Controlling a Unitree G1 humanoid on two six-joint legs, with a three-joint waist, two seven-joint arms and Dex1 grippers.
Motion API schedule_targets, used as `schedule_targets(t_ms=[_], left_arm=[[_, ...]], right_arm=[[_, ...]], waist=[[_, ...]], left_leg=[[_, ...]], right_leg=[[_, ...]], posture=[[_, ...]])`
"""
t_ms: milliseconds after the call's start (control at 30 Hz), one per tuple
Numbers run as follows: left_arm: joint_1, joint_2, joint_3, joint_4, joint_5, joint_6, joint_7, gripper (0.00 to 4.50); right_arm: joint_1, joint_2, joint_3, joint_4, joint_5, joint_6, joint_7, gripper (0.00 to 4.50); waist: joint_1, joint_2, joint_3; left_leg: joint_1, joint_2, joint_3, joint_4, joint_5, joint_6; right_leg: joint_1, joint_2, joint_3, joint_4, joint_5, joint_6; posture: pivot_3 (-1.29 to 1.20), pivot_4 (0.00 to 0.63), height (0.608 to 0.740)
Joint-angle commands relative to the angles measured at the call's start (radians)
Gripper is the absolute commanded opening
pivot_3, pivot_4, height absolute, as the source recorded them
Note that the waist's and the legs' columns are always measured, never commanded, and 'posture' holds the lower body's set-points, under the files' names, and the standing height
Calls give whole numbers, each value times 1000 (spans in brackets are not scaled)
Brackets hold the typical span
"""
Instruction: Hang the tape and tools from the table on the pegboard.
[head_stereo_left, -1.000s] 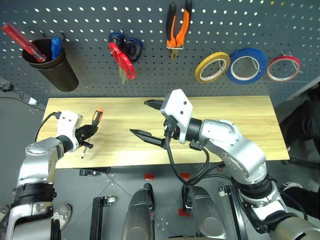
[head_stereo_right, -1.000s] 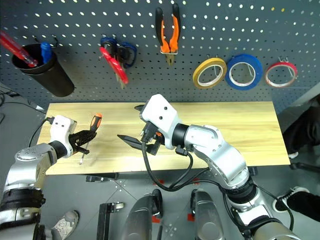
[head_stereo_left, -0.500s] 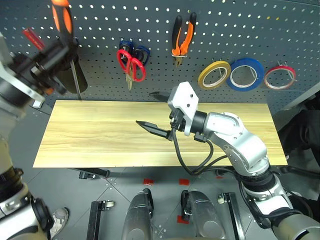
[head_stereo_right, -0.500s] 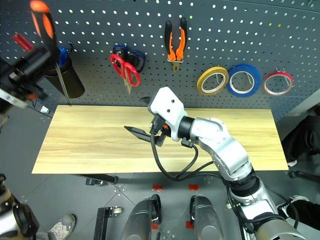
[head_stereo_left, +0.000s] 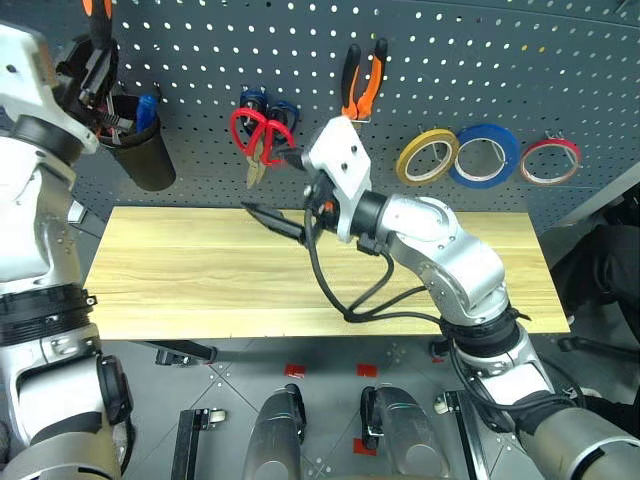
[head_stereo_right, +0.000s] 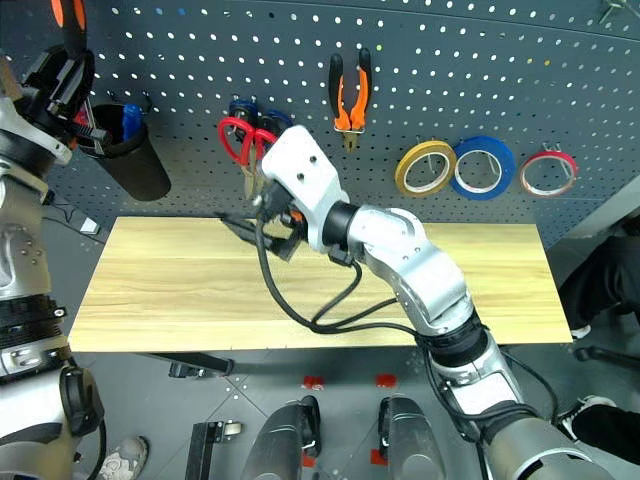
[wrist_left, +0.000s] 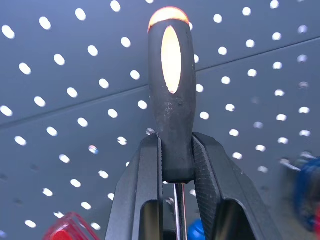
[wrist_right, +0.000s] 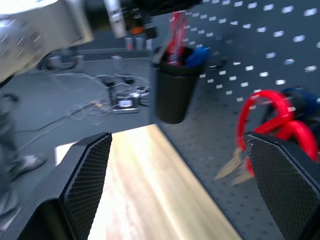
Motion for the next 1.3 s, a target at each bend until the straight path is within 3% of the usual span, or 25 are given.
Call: schedule_targets(t_ms=[33, 300, 567, 1167, 1300], left_arm=[[-47, -2, 3, 10, 36, -82, 36, 520], [-60, 19, 15, -42, 28, -52, 43, 520], [8, 12, 34, 74, 141, -198, 163, 520], [24, -81, 13, 54, 159, -250, 270, 520], [63, -94, 35, 9, 151, -256, 300, 1781]], right_arm=[[-35, 9, -34, -52, 13, 35, -22, 4500], [-36, 6, -44, -101, 47, 91, -18, 4500], [-57, 40, -75, -93, 71, 105, -30, 4500], [-52, 49, -62, -103, 84, 77, -21, 4500], [-49, 50, -62, -101, 84, 71, -19, 4500]], waist=[[0, 0, -2], [-3, 0, -7], [-7, 0, -9], [-9, 0, -10], [-10, 0, -10]], left_leg=[[0, 0, 0, 0, 0, 0], [0, 0, 0, 0, 0, 0], [0, 0, 0, 1, 0, 0], [0, 1, 1, 8, 0, 0], [0, 2, 0, 15, 0, 1]], right_leg=[[0, 0, 0, 0, 0, 0], [0, 0, 0, 0, 0, 0], [0, 0, 0, 1, 0, 0], [-1, 0, 1, 9, 0, 0], [-1, 0, 2, 15, 0, 0]], posture=[[-144, 192, 740], [-149, 193, 740], [-145, 189, 740], [-151, 184, 740], [-151, 184, 740]])
